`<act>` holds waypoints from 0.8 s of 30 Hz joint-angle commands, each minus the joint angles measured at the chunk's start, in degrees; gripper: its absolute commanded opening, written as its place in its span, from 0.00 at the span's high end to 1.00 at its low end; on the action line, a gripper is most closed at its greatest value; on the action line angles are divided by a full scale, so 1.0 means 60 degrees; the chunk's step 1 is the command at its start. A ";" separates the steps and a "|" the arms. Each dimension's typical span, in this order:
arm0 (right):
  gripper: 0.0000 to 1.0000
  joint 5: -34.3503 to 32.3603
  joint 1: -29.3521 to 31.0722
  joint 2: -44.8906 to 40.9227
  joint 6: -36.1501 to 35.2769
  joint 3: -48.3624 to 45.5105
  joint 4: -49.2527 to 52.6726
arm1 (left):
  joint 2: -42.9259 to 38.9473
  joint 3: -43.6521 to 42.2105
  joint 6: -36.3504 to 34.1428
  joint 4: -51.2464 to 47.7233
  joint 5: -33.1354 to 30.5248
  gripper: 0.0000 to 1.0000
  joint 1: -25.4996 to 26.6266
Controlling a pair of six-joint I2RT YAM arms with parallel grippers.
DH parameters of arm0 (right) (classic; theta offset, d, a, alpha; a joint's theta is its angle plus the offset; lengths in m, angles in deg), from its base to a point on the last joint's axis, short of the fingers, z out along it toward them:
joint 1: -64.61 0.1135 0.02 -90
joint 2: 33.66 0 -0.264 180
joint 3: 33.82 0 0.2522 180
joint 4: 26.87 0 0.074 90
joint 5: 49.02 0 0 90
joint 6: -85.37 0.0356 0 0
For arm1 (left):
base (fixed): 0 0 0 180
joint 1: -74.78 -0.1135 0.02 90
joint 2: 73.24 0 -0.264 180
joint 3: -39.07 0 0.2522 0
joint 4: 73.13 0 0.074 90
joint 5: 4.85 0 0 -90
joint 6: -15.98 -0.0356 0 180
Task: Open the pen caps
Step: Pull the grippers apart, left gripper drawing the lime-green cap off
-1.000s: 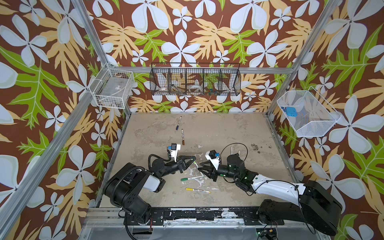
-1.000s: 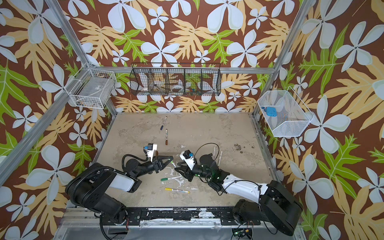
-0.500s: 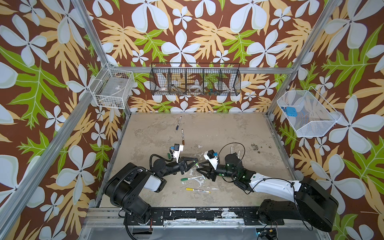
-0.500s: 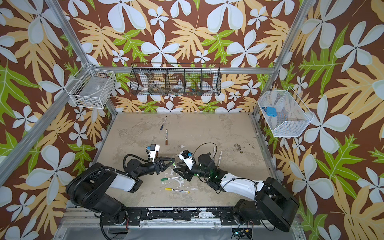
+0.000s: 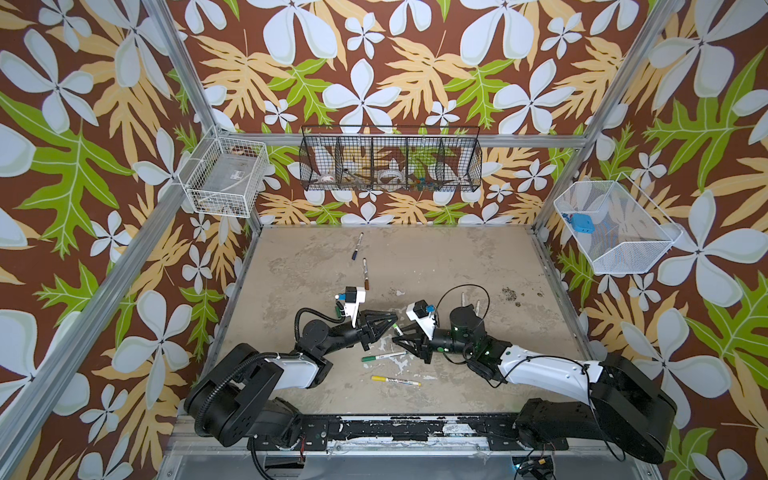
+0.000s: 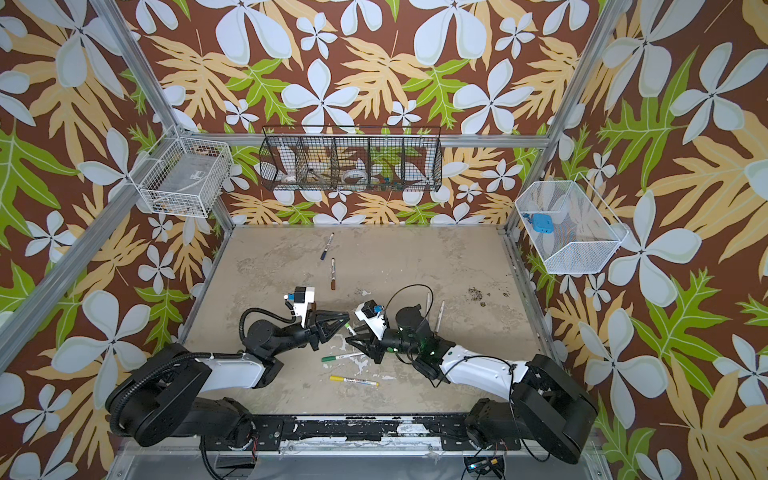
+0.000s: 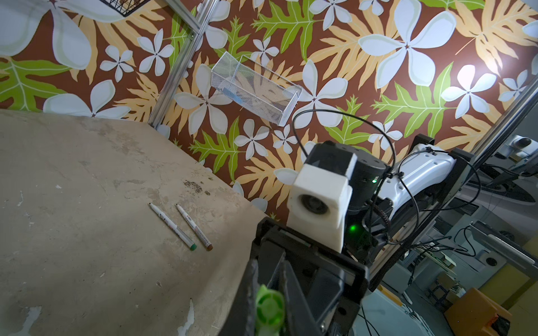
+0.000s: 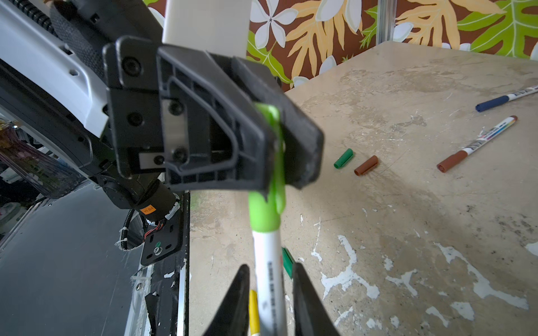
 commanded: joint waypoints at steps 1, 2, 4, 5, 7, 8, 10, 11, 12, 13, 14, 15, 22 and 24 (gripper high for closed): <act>0.68 -0.0118 0.0000 -0.0118 -0.0035 -0.0045 -0.0145 | 0.0129 0.0122 -0.0248 0.0097 0.0051 1.00 0.0064; 0.68 -0.0140 0.0008 -0.0134 -0.0048 -0.0061 -0.0151 | 0.0167 0.0120 -0.0299 0.0091 0.0038 1.00 0.0077; 0.69 -0.0166 0.0006 -0.0148 -0.0049 -0.0053 -0.0163 | 0.0237 0.0113 -0.0432 0.0045 0.0008 1.00 0.0081; 0.72 -0.0163 0.0010 -0.0131 -0.0040 -0.0060 -0.0160 | 0.0257 0.0125 -0.0482 0.0003 -0.0008 1.00 0.0081; 0.79 -0.0165 0.0005 -0.0058 -0.0034 -0.0017 -0.0145 | 0.0271 0.0152 -0.0469 0.0010 0.0035 1.00 0.0081; 0.82 -0.0161 0.0000 -0.0039 -0.0035 -0.0018 -0.0138 | 0.0252 0.0140 -0.0449 0.0017 0.0043 1.00 0.0080; 0.86 -0.0157 0.0007 -0.0003 -0.0019 -0.0005 -0.0145 | 0.0159 0.0111 -0.0447 0.0026 0.0022 1.00 0.0081; 0.88 -0.0169 0.0006 -0.0002 -0.0030 -0.0005 -0.0150 | 0.0113 0.0070 -0.0470 0.0026 -0.0020 1.00 0.0073; 0.91 -0.0171 0.0012 -0.0015 -0.0019 -0.0003 -0.0140 | 0.0086 0.0056 -0.0472 0.0027 -0.0047 1.00 0.0074; 0.93 -0.0186 0.0013 -0.0020 -0.0020 -0.0019 -0.0138 | 0.0044 0.0033 -0.0464 0.0029 -0.0067 1.00 0.0081; 0.95 -0.0214 0.0013 -0.0051 -0.0012 -0.0022 -0.0138 | 0.0033 0.0025 -0.0460 0.0026 -0.0085 1.00 0.0081; 0.97 -0.0251 0.0005 -0.0075 -0.0034 -0.0041 -0.0138 | 0.0016 0.0023 -0.0443 0.0038 -0.0110 1.00 0.0081; 1.00 -0.0823 0.0033 -0.0044 -0.0255 -0.0036 0.0027 | -0.0218 -0.0147 -0.0494 -0.0286 -0.0885 1.00 0.0081; 1.00 -0.1222 0.0107 -0.0006 -0.0415 0.0056 0.0253 | -0.0384 -0.0149 -0.0570 -0.0584 -0.1094 1.00 0.0073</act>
